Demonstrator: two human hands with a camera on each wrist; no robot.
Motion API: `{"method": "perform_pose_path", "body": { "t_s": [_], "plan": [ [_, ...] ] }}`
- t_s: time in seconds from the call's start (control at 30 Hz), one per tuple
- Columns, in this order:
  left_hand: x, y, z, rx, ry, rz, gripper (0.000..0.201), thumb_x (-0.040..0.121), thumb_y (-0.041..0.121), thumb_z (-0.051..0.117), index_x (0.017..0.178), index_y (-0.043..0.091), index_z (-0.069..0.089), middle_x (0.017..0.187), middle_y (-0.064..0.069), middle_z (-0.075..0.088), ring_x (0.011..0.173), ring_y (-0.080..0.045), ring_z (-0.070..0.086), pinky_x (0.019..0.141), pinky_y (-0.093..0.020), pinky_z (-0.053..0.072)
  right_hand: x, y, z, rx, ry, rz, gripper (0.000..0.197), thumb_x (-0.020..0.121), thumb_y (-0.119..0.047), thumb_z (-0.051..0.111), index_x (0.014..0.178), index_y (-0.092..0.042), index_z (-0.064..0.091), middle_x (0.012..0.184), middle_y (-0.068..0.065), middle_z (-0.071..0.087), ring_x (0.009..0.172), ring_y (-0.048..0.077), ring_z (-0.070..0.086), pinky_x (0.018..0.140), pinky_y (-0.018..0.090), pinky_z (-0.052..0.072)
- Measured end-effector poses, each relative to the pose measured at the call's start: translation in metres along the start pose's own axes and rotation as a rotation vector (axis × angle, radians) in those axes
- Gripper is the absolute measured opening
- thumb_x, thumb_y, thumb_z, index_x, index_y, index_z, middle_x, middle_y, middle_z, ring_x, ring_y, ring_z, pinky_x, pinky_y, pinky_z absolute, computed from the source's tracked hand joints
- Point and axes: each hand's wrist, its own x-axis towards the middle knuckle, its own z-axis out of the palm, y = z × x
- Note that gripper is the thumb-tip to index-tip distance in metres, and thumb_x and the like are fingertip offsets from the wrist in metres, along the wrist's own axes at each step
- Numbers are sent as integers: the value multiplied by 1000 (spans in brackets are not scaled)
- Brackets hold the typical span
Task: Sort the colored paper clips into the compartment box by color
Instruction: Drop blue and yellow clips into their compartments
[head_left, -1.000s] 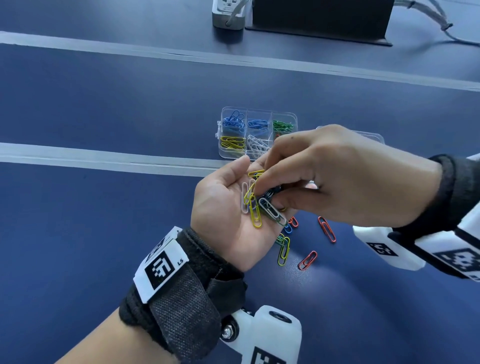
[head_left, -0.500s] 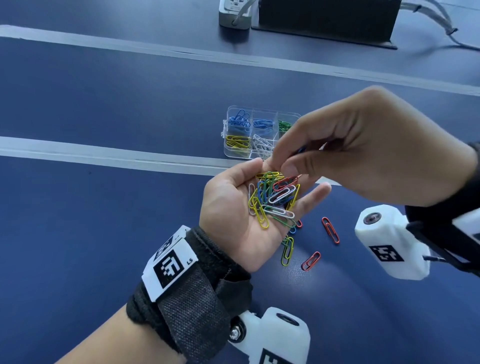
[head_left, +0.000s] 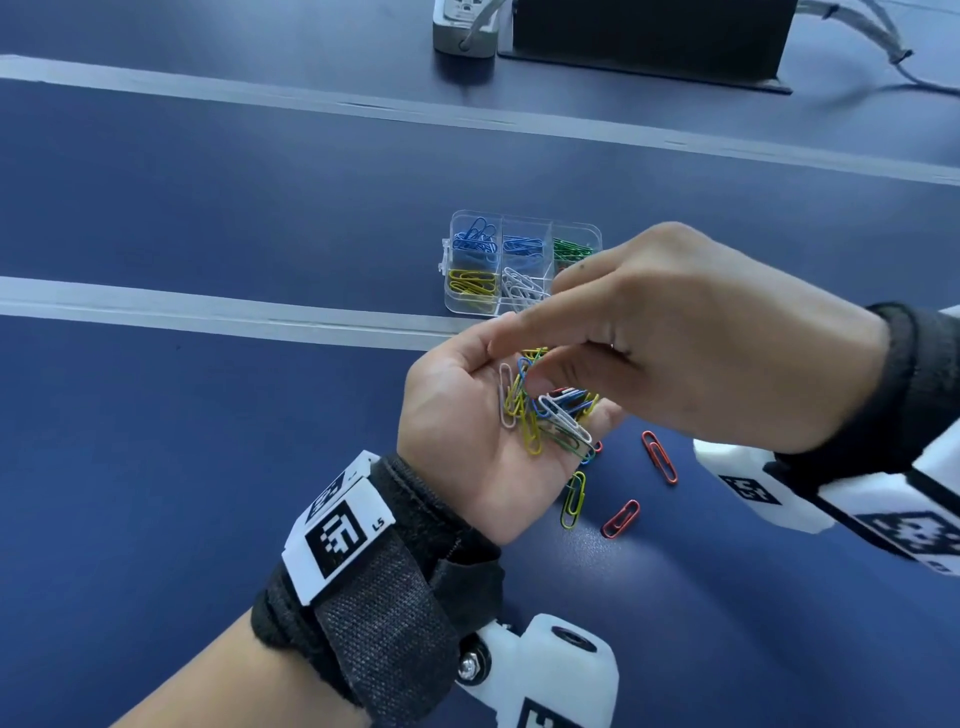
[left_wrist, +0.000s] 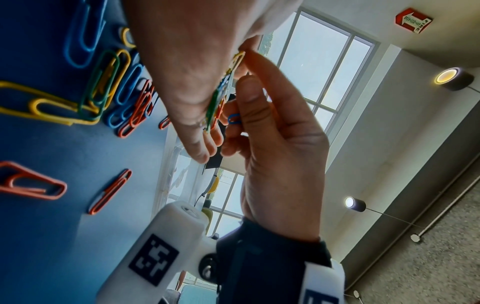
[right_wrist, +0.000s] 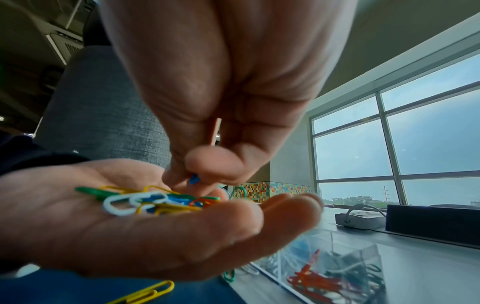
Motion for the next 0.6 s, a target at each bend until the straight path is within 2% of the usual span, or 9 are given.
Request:
{"method": "perform_pose_path", "body": {
  "t_s": [0.07, 0.13, 0.2, 0.3, 0.37, 0.4, 0.47, 0.53, 0.6],
  "plan": [
    [0, 0, 0, -25, 5, -3, 43, 90, 23, 32, 71, 5, 65, 61, -11, 62, 62, -22, 62, 72, -37, 56, 3, 1, 1, -68, -61, 44, 29, 79, -35, 52, 103, -39, 67, 65, -10, 55, 61, 17, 47, 59, 35, 50],
    [0, 0, 0, -52, 23, 2, 51, 95, 24, 27, 62, 6, 62, 50, -6, 56, 50, -19, 56, 63, -32, 55, 5, 2, 1, -104, -105, 82, 28, 78, -37, 48, 100, -37, 66, 71, -2, 63, 68, 27, 58, 60, 40, 52],
    [0, 1, 1, -73, 25, 16, 54, 95, 23, 26, 57, 7, 59, 49, -4, 51, 47, -16, 51, 59, -30, 54, 6, 2, 0, -87, -84, 89, 25, 77, -36, 50, 94, -33, 69, 75, -2, 66, 72, 26, 61, 63, 40, 52],
    [0, 1, 1, -107, 2, 17, 53, 94, 22, 27, 53, 8, 57, 52, -2, 45, 50, -13, 43, 60, -29, 52, 7, 1, -1, -77, -42, 83, 24, 76, -36, 51, 87, -29, 71, 74, -2, 69, 71, 23, 62, 64, 38, 52],
    [0, 2, 2, -103, -13, 17, 52, 93, 21, 27, 56, 7, 60, 54, -4, 52, 52, -15, 51, 63, -31, 54, 8, 1, 0, -91, -21, 73, 23, 77, -34, 51, 88, -29, 70, 73, -3, 68, 70, 23, 61, 63, 38, 52],
    [0, 2, 2, -93, -22, 16, 48, 91, 21, 29, 62, 5, 63, 59, -6, 58, 58, -17, 57, 66, -34, 56, 8, 1, -1, -81, 0, 66, 22, 78, -34, 52, 88, -29, 70, 72, -4, 67, 69, 22, 61, 62, 38, 51],
    [0, 3, 2, -71, -19, 18, 36, 88, 20, 33, 82, 3, 63, 79, -12, 66, 80, -25, 64, 79, -42, 56, 8, 2, -4, -40, 46, 60, 21, 79, -36, 54, 89, -30, 71, 69, -4, 65, 65, 18, 60, 61, 36, 50],
    [0, 3, 2, -61, -4, 23, 33, 89, 20, 32, 94, 5, 62, 96, -14, 66, 98, -29, 63, 89, -47, 51, 8, 1, -5, 32, 96, 63, 19, 81, -35, 57, 88, -28, 72, 68, -3, 66, 64, 15, 61, 63, 33, 49],
    [0, 4, 1, -61, 14, 25, 36, 92, 21, 30, 105, 7, 59, 115, -17, 62, 113, -33, 58, 94, -52, 46, 7, 3, -5, 204, 160, 116, 12, 84, -28, 62, 83, -24, 73, 69, -2, 69, 65, 16, 64, 64, 34, 51]
  ]
}}
